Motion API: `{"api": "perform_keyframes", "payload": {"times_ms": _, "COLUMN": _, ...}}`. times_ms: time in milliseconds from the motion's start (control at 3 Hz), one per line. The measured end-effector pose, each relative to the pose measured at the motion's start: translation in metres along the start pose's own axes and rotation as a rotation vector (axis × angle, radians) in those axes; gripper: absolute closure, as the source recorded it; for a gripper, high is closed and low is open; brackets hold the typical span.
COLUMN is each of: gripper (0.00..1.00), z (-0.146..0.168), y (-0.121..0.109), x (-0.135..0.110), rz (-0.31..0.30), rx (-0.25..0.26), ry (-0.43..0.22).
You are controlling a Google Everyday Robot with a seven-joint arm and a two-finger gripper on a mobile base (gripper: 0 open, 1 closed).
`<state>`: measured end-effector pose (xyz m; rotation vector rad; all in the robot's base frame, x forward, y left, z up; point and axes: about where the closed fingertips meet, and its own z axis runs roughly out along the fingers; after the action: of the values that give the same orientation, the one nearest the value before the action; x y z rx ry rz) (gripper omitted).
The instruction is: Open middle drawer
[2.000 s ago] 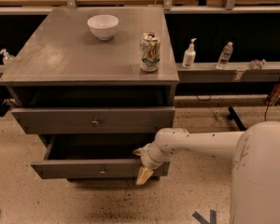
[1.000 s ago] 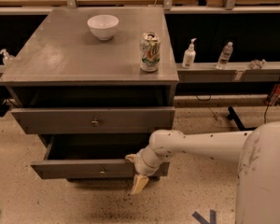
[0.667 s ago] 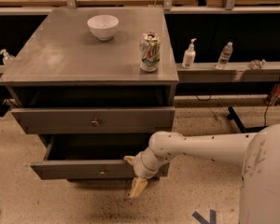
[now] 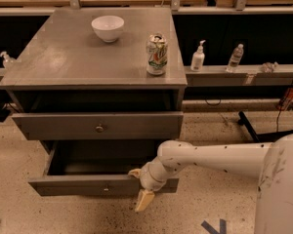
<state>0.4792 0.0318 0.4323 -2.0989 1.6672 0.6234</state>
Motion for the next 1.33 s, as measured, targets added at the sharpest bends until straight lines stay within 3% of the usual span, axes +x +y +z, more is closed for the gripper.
{"api": "perform_keyframes", "payload": {"times_ms": 333, "gripper": 0.28, "z": -0.009, "y": 0.019, "x": -0.005, "rz": 0.026, "rx": -0.003, "ry": -0.004}}
{"api": "perform_keyframes", "payload": {"times_ms": 667, "gripper": 0.27, "z": -0.011, "y": 0.024, "x": -0.006, "rz": 0.033, "rx": -0.003, "ry": -0.011}}
{"api": "perform_keyframes", "payload": {"times_ms": 1333, "gripper": 0.28, "z": -0.028, "y": 0.065, "x": -0.016, "rz": 0.088, "rx": -0.009, "ry": -0.077}}
